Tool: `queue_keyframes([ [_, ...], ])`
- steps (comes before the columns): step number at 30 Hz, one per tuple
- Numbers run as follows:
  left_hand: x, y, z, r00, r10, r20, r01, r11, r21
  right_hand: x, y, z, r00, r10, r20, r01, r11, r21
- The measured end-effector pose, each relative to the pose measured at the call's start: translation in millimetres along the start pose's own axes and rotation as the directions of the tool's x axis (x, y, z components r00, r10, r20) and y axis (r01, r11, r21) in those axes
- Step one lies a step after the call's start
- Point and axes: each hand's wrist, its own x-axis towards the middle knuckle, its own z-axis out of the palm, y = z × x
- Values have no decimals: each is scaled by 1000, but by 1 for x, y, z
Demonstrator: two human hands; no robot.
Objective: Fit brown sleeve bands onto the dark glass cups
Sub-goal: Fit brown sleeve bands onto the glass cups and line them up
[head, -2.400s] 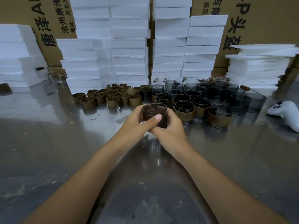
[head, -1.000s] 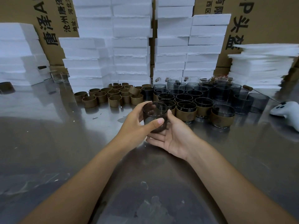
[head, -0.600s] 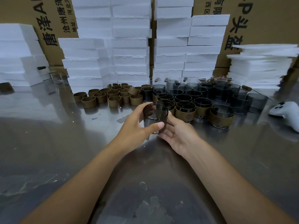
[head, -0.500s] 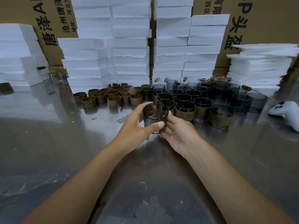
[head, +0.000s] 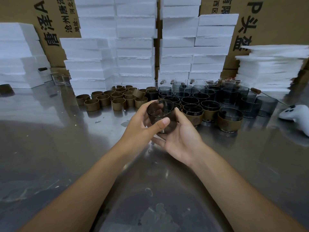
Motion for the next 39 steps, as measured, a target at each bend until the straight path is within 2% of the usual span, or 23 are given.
queue_keyframes([
  [5, 1, -2, -3, 1000, 19, -1, -18, 1000, 25, -1, 1, 0, 997, 70, -21, -72, 995, -66],
  [10, 2, -6, -6, 999, 37, 19, -39, 993, 115, -3, -1, -3, 990, 92, -110, -108, 983, -146],
  [15, 3, -11, -8, 998, 53, 34, -58, 982, 177, -4, -4, -5, 977, 14, -213, -60, 976, -209],
  [19, 3, -13, -8, 999, 43, 34, -48, 981, 185, -2, -5, -5, 956, -81, -282, 32, 984, -174],
  [23, 2, -12, -7, 998, 37, 45, -44, 986, 161, -4, -8, -2, 968, -83, -237, 67, 995, -75],
  [29, 2, -10, -5, 999, 31, 40, -35, 994, 107, -6, -8, 3, 988, -40, -150, 44, 999, 23],
  [39, 1, -3, -4, 1000, -5, 11, 4, 998, 60, 0, -2, 1, 995, 22, -102, -32, 994, -102],
])
